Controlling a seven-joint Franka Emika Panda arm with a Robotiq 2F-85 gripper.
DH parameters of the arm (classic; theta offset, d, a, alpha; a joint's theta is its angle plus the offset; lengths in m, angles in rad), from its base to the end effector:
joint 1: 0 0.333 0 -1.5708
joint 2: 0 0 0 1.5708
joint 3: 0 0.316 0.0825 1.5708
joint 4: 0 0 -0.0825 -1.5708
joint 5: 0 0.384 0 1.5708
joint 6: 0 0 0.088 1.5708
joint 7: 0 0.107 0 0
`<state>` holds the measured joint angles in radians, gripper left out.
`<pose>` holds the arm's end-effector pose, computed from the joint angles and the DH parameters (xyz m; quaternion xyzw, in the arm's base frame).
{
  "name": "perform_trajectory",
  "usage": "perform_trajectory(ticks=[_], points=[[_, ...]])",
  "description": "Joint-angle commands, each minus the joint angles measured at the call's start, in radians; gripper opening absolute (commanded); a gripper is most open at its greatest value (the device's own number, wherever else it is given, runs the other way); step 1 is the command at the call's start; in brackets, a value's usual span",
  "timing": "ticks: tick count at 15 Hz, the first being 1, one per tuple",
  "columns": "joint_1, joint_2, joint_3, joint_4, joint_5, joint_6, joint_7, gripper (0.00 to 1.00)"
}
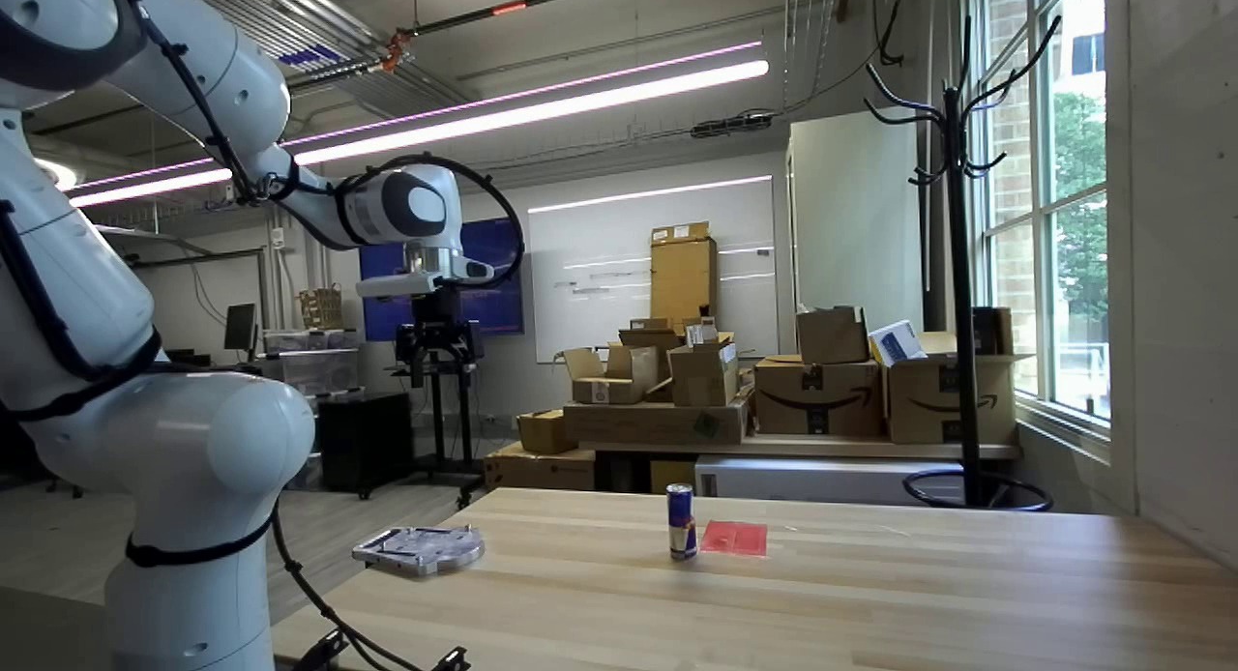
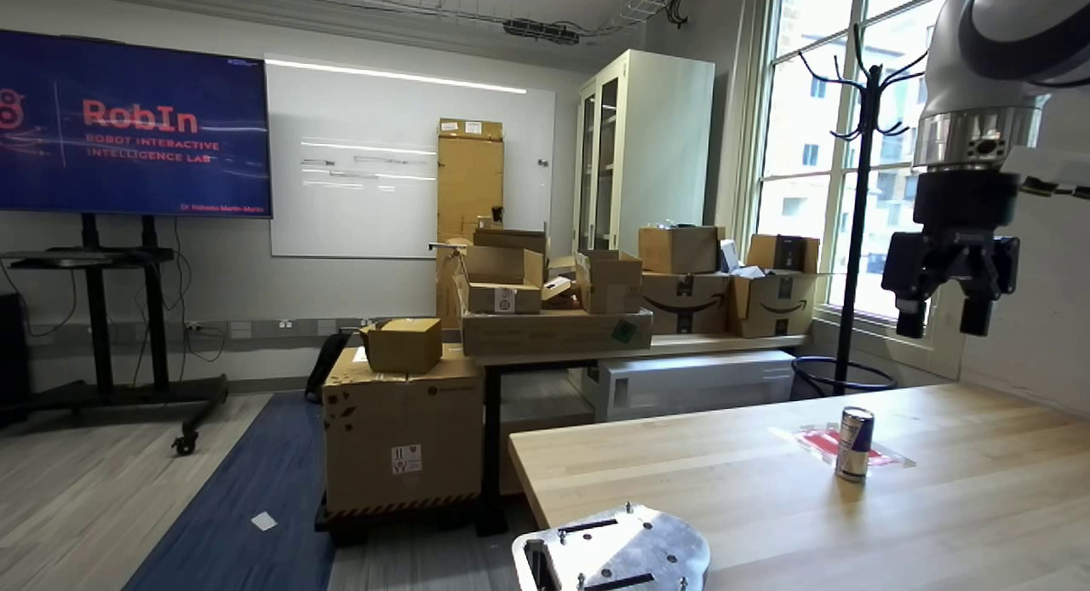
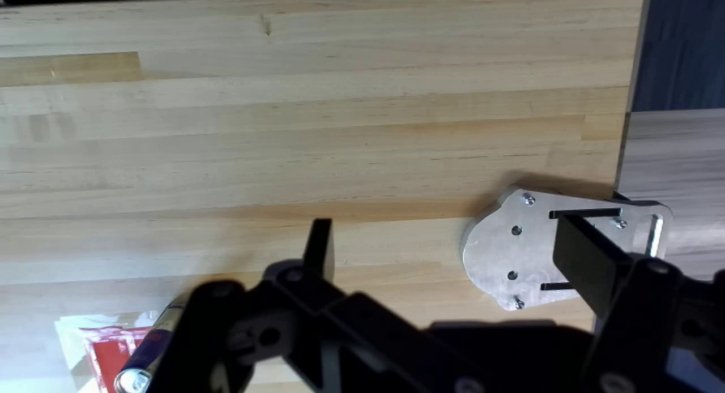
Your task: Put the energy drink on the metal plate
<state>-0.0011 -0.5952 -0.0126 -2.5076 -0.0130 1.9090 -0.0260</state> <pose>0.3682 -0.0062 0.4827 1.0000 0.0094 -0.0018 0.0026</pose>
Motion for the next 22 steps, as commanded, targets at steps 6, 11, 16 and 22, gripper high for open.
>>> perform_trajectory(ticks=[6,11,16,22], points=[[0.0,0.0,0.001,0.002,0.0,-0.002,0.0,1.0],[-0.022,0.112,-0.012,0.087,-0.034,0.043,-0.002,1.0],[-0.054,0.325,-0.052,0.247,-0.063,0.077,0.004,1.0],[-0.107,0.595,-0.124,0.448,-0.061,0.096,0.002,1.0]])
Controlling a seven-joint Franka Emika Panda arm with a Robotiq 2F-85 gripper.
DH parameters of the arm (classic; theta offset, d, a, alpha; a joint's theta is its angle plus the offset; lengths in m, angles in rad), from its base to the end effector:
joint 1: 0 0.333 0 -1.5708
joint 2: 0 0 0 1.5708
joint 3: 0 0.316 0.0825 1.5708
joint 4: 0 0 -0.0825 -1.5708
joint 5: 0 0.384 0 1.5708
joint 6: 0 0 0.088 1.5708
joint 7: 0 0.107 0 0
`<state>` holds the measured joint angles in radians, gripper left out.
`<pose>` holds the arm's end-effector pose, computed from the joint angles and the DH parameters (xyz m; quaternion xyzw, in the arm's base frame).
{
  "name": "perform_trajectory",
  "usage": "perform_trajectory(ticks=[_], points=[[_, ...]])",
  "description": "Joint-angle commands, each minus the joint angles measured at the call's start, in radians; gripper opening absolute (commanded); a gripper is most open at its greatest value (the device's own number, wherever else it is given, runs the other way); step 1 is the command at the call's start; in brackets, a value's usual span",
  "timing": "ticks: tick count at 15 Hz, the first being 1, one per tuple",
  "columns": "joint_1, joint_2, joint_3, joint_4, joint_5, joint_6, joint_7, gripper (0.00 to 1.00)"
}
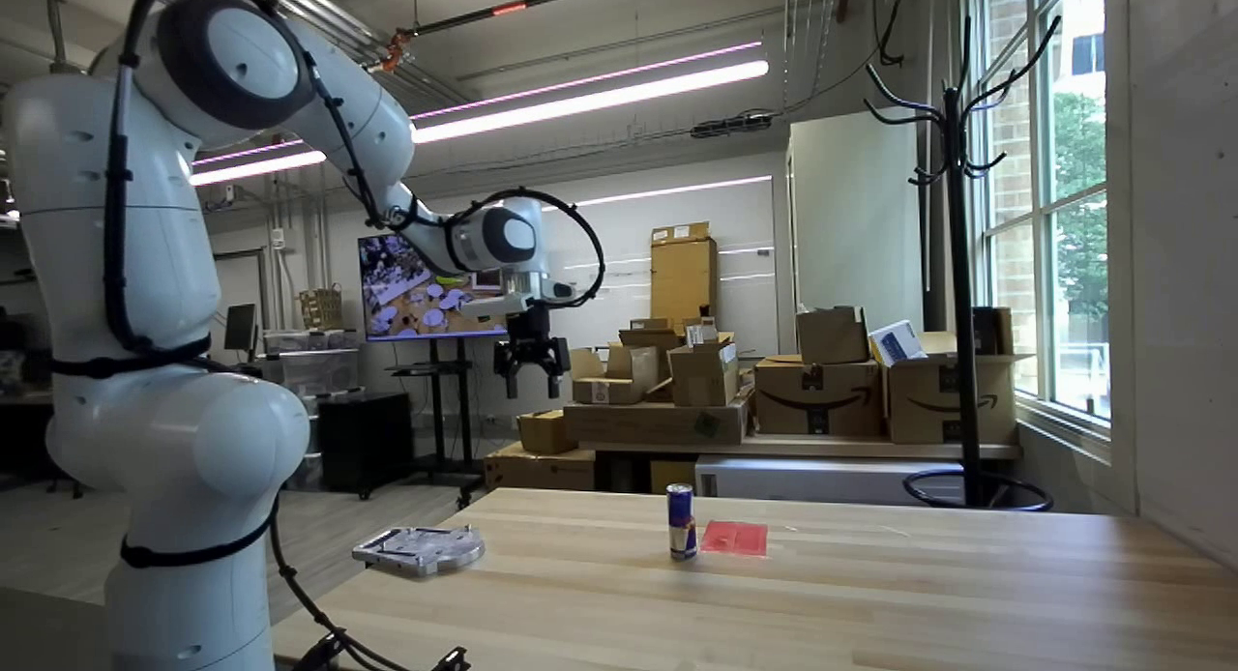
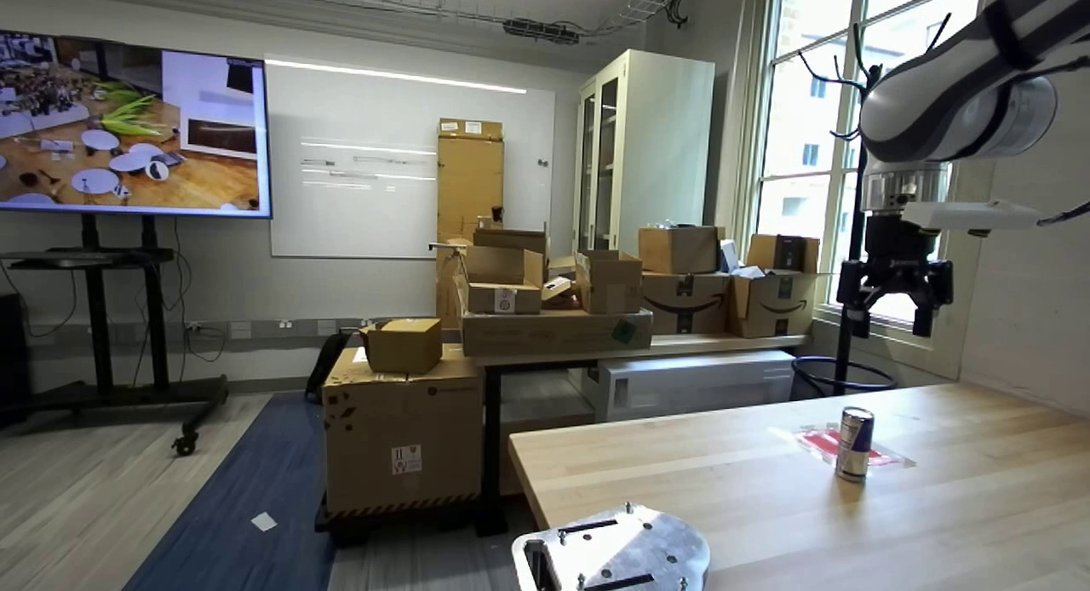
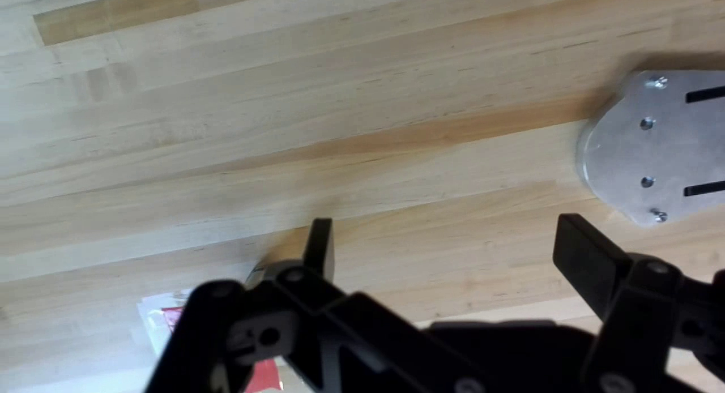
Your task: Put the energy drink on the metal plate
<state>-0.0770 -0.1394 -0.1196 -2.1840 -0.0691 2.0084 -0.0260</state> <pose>0.4907 -0.1032 0.4450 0.9972 -0.0693 -0.0209 0.0205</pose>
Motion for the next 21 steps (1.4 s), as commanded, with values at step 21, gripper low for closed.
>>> perform_trajectory(ticks=[21], points=[[-0.167,0.811,-0.068,0.711,0.141,0.088,0.027,1.0]])
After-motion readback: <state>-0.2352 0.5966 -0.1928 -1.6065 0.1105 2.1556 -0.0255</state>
